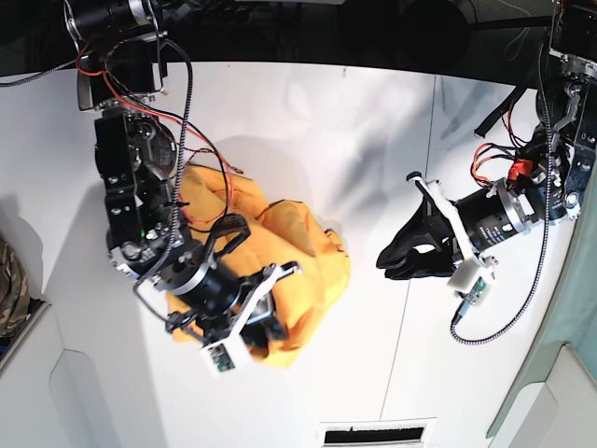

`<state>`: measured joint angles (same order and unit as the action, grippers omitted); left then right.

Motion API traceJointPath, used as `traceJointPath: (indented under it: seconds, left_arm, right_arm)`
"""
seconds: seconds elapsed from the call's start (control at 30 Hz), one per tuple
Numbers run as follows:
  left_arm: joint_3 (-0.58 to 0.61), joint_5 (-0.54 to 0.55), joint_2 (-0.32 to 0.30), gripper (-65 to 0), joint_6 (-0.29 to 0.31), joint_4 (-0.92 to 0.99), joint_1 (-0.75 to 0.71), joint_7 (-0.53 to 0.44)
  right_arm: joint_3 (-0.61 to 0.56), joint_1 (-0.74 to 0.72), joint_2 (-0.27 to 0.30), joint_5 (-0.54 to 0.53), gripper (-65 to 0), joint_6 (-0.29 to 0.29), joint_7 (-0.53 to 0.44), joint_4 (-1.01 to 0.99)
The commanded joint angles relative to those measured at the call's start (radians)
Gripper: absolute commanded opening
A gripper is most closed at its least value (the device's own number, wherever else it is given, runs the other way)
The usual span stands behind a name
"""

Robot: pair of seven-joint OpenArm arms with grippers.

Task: Layout the t-shirt on the table in an organized manner, then fold the t-shirt properly
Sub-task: 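Drag the shirt with the right gripper away from the left gripper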

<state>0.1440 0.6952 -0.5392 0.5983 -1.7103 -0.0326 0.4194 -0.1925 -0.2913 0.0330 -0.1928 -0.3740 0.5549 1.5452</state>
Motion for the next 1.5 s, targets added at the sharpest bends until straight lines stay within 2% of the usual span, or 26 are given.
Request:
traceJointPath:
  seconds: [0.0, 0.03, 0.07, 0.17, 0.3, 0.43, 0.53, 0.63, 0.83, 0.9, 1.03, 1.2, 1.27, 1.33, 1.43, 1.47]
  left_arm:
    - [-0.008, 0.018, 0.002, -43.2, 0.005, 0.008, 0.016, -0.026]
    - [-0.008, 0.017, 0.014, -40.8, 0.005, 0.032, 0.016, -0.026]
    - [-0.008, 0.016, 0.026, -39.4, 0.005, 0.055, 0.017, -0.029]
    - [-0.008, -0.031, 0.051, -39.1, 0.005, 0.123, 0.025, -0.069]
    - [-0.008, -0.044, 0.060, -39.1, 0.005, 0.178, 0.035, -0.103]
    - [-0.008, -0.045, 0.060, -39.1, 0.005, 0.179, 0.036, -0.101]
    - [-0.008, -0.045, 0.060, -39.1, 0.005, 0.179, 0.035, -0.101]
    - [-0.008, -0.043, 0.060, -39.1, 0.004, 0.179, 0.035, -0.101]
    - [-0.008, -0.042, 0.060, -39.1, 0.005, 0.179, 0.035, -0.101]
    - [-0.008, -0.043, 0.060, -39.1, 0.005, 0.179, 0.035, -0.098]
    - [-0.008, -0.042, 0.060, -39.1, 0.004, 0.179, 0.035, -0.090]
    - [-0.008, -0.042, 0.060, -39.1, 0.005, 0.179, 0.035, -0.090]
    - [-0.008, -0.042, 0.060, -39.1, 0.004, 0.179, 0.035, -0.090]
    - [-0.008, -0.042, 0.060, -39.1, 0.004, 0.179, 0.035, -0.090]
    - [-0.008, -0.042, 0.060, -39.1, 0.004, 0.179, 0.035, -0.090]
    - [-0.008, -0.042, 0.060, -39.1, 0.004, 0.179, 0.035, -0.090]
  right_arm:
    - [-0.009, -0.021, -0.003, -0.010, -35.7, 0.004, -0.024, -0.038]
    - [-0.015, -0.021, -0.003, -0.009, -28.6, 0.004, -0.027, -0.089]
    - [-0.016, -0.021, -0.002, -0.005, -25.3, 0.005, -0.027, -0.126]
    - [0.009, -0.013, 0.000, -0.006, -25.1, 0.043, -0.027, -0.156]
    - [0.118, -0.005, 0.000, -0.006, -25.1, 0.064, -0.034, -0.108]
    - [0.245, -0.005, 0.000, -0.010, -25.1, 0.064, -0.111, -0.112]
    - [0.277, -0.006, 0.000, -0.004, -25.1, 0.064, -0.188, -0.144]
    - [0.275, -0.031, 0.000, 0.037, -25.1, 0.064, -0.252, -0.238]
    - [0.270, -0.171, 0.000, 0.051, -25.1, 0.066, -0.412, -0.596]
    - [0.269, -0.211, -0.003, 0.063, -25.1, 0.059, -0.454, -0.692]
    - [0.269, -0.237, -0.029, 0.063, -25.4, -0.024, -0.454, -0.767]
    - [0.269, -0.228, -0.063, 0.063, -25.4, -0.034, -0.454, -0.766]
    - [0.269, -0.226, -0.064, 0.066, -30.1, -0.034, -0.454, -0.766]
    - [0.269, -0.226, -0.064, 0.066, -42.2, -0.033, -0.454, -0.767]
    - [0.269, -0.227, -0.064, 0.066, -65.0, -0.033, -0.468, -0.766]
    - [0.269, -0.227, -0.064, 0.066, -65.0, -0.034, -0.482, -0.766]
